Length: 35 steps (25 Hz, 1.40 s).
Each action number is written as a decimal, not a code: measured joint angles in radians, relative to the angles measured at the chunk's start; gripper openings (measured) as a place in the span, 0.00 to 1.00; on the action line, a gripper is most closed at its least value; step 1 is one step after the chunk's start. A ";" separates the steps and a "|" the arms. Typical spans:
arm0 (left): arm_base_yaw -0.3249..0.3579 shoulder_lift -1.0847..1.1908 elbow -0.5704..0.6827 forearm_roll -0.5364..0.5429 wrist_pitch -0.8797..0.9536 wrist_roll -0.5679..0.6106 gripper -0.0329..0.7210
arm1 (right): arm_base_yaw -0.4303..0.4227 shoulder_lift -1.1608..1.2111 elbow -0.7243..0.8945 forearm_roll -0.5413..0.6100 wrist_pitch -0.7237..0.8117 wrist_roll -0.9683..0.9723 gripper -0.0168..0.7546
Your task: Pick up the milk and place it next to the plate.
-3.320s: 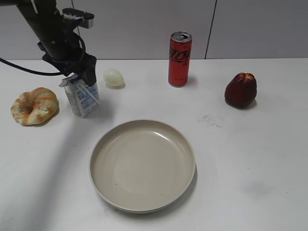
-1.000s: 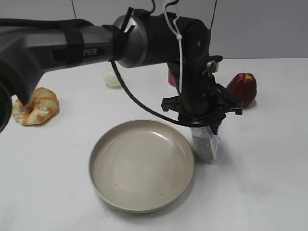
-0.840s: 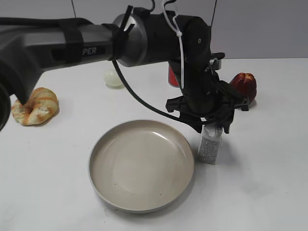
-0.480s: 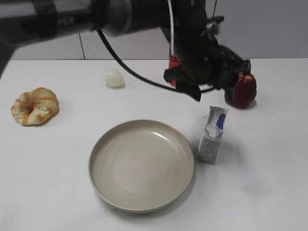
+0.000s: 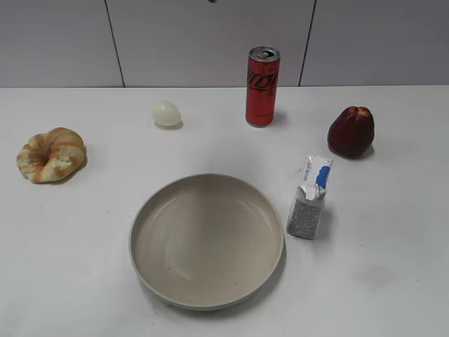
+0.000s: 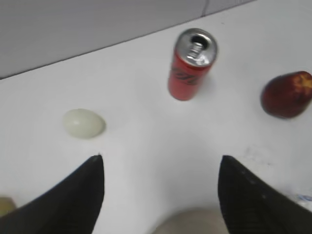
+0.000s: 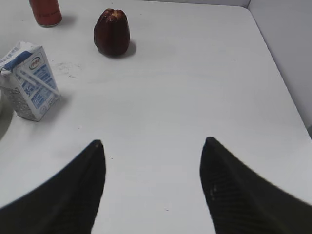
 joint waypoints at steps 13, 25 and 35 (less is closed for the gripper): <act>0.192 -0.467 0.873 0.064 0.006 0.067 0.74 | 0.000 0.000 0.000 0.000 0.000 0.000 0.63; 0.293 -1.209 1.466 0.092 -0.014 0.078 0.73 | 0.000 0.000 0.000 0.000 0.000 0.000 0.63; 0.293 -1.643 1.704 -0.071 -0.119 0.265 0.91 | 0.000 0.000 0.000 0.000 0.000 0.000 0.63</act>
